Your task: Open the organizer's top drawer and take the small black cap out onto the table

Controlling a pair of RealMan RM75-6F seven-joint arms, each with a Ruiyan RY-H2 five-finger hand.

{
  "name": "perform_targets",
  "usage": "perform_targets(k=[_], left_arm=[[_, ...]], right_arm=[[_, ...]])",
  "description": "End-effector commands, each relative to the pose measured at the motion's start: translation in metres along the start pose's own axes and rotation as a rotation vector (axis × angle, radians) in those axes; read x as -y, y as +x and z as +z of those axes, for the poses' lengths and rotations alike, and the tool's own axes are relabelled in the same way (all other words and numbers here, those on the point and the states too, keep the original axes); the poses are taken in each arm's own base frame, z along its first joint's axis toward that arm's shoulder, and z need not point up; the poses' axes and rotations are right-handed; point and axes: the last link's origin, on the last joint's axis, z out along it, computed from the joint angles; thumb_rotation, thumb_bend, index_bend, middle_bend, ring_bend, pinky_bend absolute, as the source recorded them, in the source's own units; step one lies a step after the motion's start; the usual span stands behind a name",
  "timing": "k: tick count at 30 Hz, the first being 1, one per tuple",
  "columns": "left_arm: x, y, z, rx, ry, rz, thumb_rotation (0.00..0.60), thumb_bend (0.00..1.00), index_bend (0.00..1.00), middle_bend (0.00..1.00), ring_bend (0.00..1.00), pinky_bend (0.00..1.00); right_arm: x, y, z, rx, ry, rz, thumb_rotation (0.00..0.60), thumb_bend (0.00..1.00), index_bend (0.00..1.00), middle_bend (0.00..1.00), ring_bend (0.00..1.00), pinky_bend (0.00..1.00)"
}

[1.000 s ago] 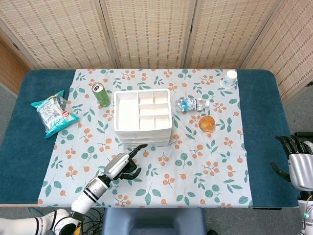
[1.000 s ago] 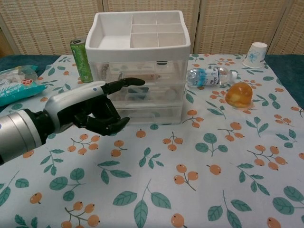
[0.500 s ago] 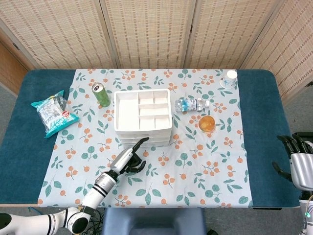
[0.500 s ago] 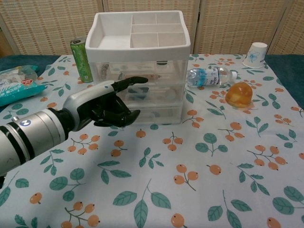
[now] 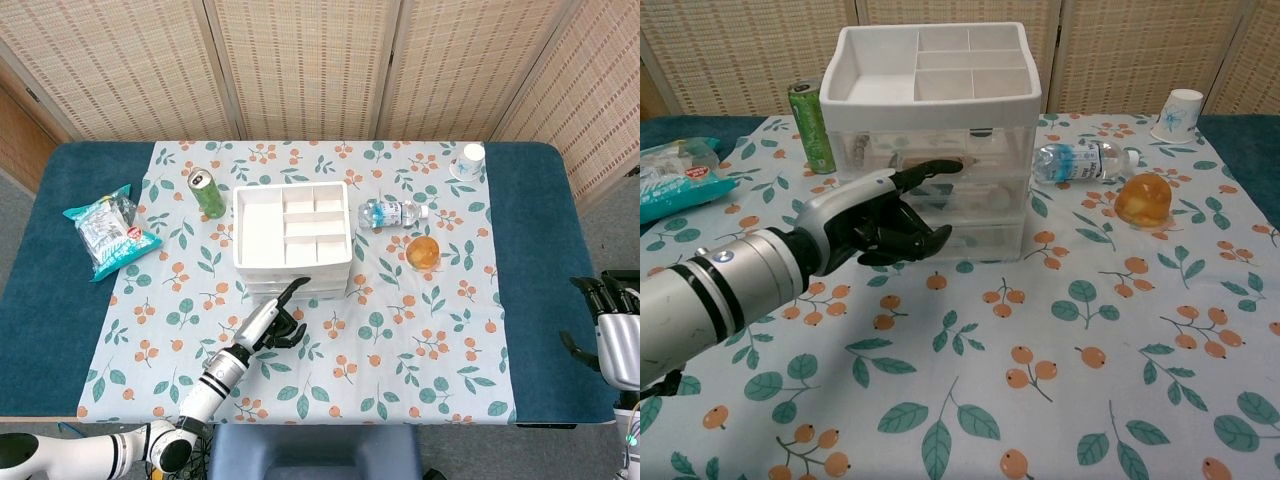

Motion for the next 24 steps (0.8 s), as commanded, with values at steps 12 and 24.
perform_targets(k=[12, 24], left_arm=[[-0.0016, -0.0006, 0.007, -0.028, -0.022, -0.047, 0.6, 0.5, 0.06, 1.0, 1.0, 1.0], [0.0, -0.0012, 0.0073, -0.029, -0.022, -0.063, 0.6, 0.5, 0.14, 1.0, 1.0, 1.0]], right_arm=[[-0.0031, -0.0013, 0.0006, 0.005, -0.013, -0.002, 0.6, 0.26, 0.16, 0.21, 0.16, 0.23], [-0.0022, -0.0033, 0.0032, 0.009, -0.012, -0.003, 0.6, 0.26, 0.16, 0.21, 0.16, 0.23]])
